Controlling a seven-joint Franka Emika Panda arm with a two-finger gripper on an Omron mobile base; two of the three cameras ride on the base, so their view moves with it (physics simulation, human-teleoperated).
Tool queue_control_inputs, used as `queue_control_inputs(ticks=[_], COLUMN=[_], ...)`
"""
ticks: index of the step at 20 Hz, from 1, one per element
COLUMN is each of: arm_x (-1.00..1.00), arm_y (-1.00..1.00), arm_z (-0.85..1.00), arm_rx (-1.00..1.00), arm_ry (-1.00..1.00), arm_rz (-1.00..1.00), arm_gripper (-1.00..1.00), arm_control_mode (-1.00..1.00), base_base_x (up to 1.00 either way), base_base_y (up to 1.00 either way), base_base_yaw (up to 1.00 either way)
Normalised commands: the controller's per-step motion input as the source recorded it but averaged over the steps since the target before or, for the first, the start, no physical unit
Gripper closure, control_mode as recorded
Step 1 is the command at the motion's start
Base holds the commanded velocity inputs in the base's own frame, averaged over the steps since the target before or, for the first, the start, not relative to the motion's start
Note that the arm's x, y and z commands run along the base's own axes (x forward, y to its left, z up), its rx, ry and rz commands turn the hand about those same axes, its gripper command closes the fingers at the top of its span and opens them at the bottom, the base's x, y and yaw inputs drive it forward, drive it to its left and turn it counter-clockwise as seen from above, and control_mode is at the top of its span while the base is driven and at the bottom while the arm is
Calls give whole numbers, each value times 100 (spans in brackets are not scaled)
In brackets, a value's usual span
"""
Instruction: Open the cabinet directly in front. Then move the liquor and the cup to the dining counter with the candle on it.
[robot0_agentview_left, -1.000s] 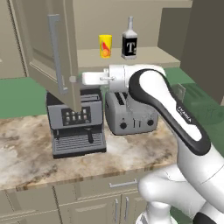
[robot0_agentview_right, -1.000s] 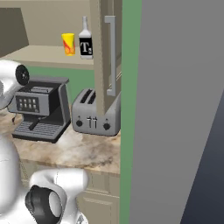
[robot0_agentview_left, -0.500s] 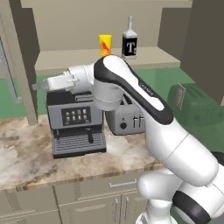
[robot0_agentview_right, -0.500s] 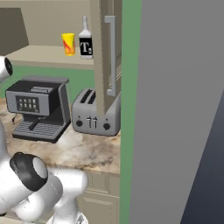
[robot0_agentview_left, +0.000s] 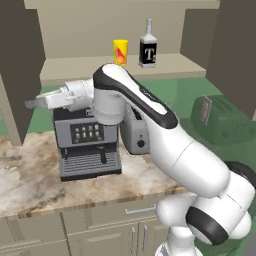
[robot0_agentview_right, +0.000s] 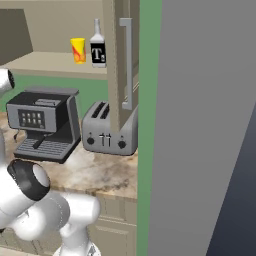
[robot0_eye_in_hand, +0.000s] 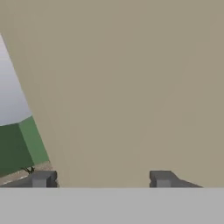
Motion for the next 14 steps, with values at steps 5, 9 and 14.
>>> queue_control_inputs(ticks=[5, 9, 14], arm_x=[-31, -5, -6], arm_y=[-98, -78, -67], arm_z=[38, 31, 9], arm_rx=[-2, -13, -20], arm_ry=[2, 12, 9], arm_rz=[-49, -65, -67], arm_gripper=[-100, -100, -100], arm_control_mode=[-100, -100, -100], base_base_x=[0, 0, 0], base_base_y=[0, 0, 0], base_base_yaw=[0, 0, 0])
